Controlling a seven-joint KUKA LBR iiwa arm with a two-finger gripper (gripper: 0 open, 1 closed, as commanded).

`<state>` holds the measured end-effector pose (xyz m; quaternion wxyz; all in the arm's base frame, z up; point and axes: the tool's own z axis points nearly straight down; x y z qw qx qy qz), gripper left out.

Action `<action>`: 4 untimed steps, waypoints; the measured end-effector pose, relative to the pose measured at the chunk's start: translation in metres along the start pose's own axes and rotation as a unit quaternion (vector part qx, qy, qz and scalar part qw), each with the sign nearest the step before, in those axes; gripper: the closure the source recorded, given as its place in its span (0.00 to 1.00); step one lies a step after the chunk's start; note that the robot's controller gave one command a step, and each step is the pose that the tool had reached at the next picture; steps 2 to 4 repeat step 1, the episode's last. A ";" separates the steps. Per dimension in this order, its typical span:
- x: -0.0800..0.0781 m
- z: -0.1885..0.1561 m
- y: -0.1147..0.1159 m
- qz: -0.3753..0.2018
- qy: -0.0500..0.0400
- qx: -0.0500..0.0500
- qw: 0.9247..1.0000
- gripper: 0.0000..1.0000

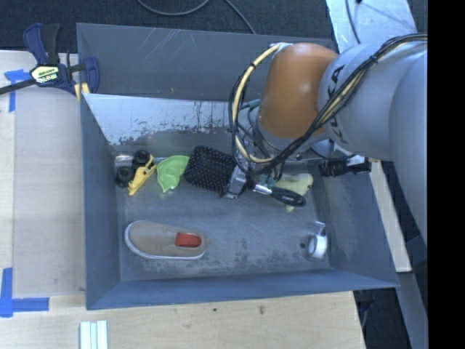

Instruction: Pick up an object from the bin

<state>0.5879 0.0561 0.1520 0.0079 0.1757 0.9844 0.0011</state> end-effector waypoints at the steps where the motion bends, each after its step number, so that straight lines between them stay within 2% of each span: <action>1: 0.000 -0.007 0.000 0.000 0.000 0.000 1.000 1.00; 4: 0.000 -0.007 0.000 0.000 0.000 0.000 1.000 1.00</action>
Offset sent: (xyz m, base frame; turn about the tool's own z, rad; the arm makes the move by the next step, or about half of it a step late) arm -0.0001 -0.0002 0.0244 0.0000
